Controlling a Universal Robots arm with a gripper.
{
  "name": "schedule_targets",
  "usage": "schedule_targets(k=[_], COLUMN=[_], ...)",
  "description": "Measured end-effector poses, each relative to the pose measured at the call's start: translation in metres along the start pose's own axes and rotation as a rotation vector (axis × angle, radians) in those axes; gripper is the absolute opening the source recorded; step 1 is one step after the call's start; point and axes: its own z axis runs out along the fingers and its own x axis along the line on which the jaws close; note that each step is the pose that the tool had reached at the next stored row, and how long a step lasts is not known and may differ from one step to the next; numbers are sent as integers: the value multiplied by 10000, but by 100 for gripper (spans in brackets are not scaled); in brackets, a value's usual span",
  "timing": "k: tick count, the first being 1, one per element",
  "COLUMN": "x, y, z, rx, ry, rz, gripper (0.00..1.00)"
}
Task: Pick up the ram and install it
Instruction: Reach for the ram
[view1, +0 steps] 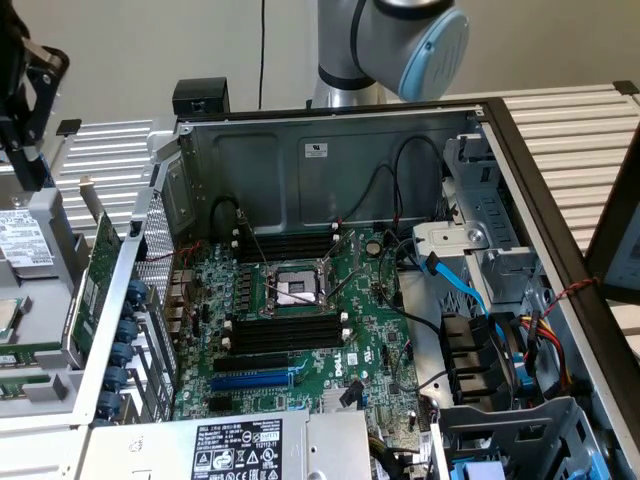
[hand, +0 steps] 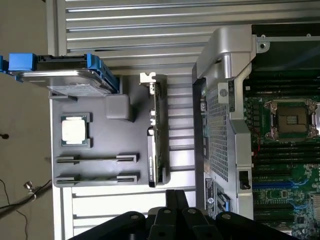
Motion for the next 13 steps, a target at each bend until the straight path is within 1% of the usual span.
schedule_targets(k=[13], x=[542], y=[-141], z=[-11], rx=[-1], ry=[-8], rz=[0], gripper=[10])
